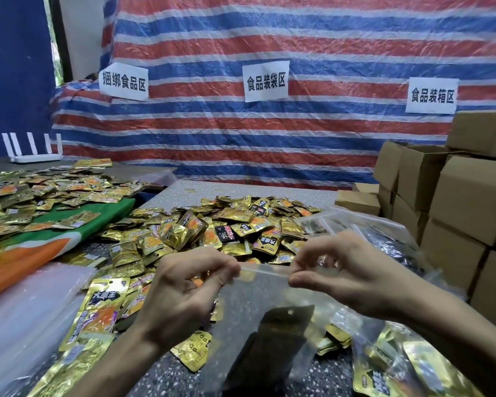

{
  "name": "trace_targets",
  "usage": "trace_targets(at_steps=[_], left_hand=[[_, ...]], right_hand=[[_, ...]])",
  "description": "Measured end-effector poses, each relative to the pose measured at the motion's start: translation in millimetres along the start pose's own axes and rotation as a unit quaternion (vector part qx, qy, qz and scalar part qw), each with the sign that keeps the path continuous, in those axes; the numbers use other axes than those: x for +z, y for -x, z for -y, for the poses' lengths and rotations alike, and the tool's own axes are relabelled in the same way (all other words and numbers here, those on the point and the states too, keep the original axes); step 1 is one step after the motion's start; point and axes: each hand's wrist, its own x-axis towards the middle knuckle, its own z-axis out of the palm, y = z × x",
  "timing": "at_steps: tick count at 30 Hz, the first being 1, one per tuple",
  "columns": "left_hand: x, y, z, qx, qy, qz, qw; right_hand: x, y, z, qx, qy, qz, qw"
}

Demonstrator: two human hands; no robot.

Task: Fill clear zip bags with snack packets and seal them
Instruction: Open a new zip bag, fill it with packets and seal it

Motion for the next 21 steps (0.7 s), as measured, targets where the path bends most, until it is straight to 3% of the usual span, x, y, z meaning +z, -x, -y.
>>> trace_targets(at_steps=[21], left_hand=[[7, -11, 10, -0.030, 0.025, -0.001, 0.999]], right_hand=[[-28, 59, -41, 0.046, -0.033, -0.019, 0.998]])
